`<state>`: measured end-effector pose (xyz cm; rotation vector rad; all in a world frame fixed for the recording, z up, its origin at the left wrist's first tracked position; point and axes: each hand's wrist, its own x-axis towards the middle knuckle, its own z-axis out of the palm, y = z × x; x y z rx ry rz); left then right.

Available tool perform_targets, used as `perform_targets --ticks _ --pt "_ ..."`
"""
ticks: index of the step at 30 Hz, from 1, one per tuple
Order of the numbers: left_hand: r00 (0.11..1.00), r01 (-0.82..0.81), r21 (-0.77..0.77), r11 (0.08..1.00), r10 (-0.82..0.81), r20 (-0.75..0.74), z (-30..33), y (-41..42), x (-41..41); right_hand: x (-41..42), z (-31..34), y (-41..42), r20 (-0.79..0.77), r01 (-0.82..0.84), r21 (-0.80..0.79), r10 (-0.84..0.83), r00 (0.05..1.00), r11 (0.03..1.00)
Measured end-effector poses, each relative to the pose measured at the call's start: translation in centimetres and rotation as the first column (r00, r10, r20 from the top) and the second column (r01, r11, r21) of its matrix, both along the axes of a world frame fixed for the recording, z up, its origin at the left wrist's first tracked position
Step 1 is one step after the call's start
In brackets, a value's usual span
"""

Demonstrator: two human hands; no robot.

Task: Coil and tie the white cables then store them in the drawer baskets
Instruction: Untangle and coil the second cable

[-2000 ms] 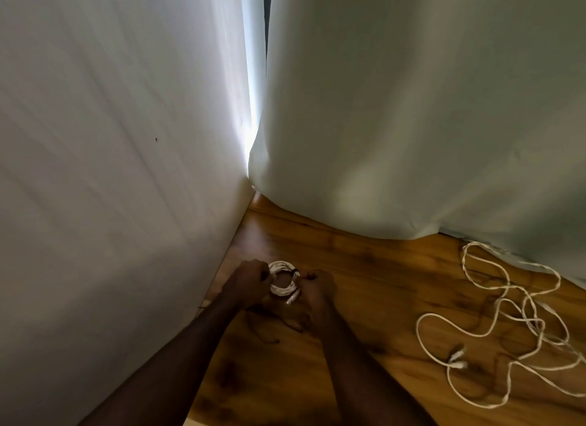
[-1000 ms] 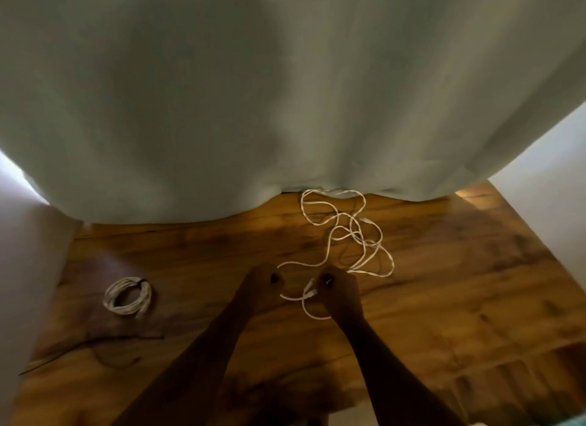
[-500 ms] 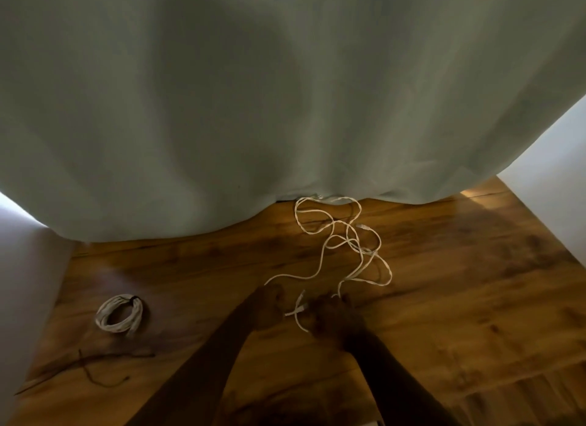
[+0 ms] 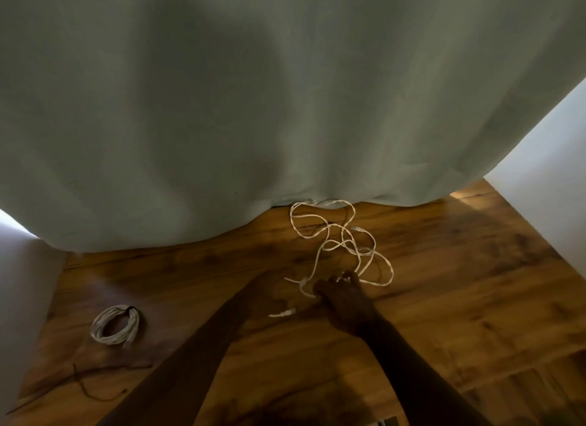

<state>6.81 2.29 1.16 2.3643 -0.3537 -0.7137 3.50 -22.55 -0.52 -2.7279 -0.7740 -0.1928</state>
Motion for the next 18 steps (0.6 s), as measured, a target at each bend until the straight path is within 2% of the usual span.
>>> perform_targets --ticks 2,4,7,10,13,16,18 --pt "0.992 0.061 -0.067 0.996 -0.053 0.111 1.6 -1.6 -0.3 0.6 1.7 0.7 -0.023 -0.032 0.1 0.035 0.999 0.995" --pt "0.984 -0.02 -0.15 0.988 0.046 0.175 3.6 -2.9 -0.6 1.2 4.1 1.5 -0.079 -0.054 0.241 0.075 0.994 0.969" --pt "0.973 -0.085 -0.429 0.899 0.167 0.158 5.4 -3.7 -0.5 2.2 7.5 2.1 -0.078 -0.013 0.437 0.052 0.996 0.9" --pt "0.985 -0.145 -0.604 0.783 0.172 -0.012 7.0 -3.1 0.4 3.0 10.7 2.4 -0.024 0.038 0.573 -0.03 0.999 0.819" --pt "0.931 -0.359 -0.759 0.544 0.151 -0.332 10.3 -2.9 0.5 3.8 13.1 2.8 -0.035 0.057 0.664 -0.044 0.998 0.745" --pt "0.844 -0.49 -0.809 0.324 -0.056 -0.533 13.1 -2.7 0.4 4.6 14.3 3.5 -0.038 0.075 0.722 -0.068 0.997 0.688" --pt "0.809 -0.518 -0.822 0.239 -0.175 -0.561 14.7 -3.0 0.1 4.9 14.4 4.2 -0.077 0.127 0.788 -0.108 0.991 0.602"
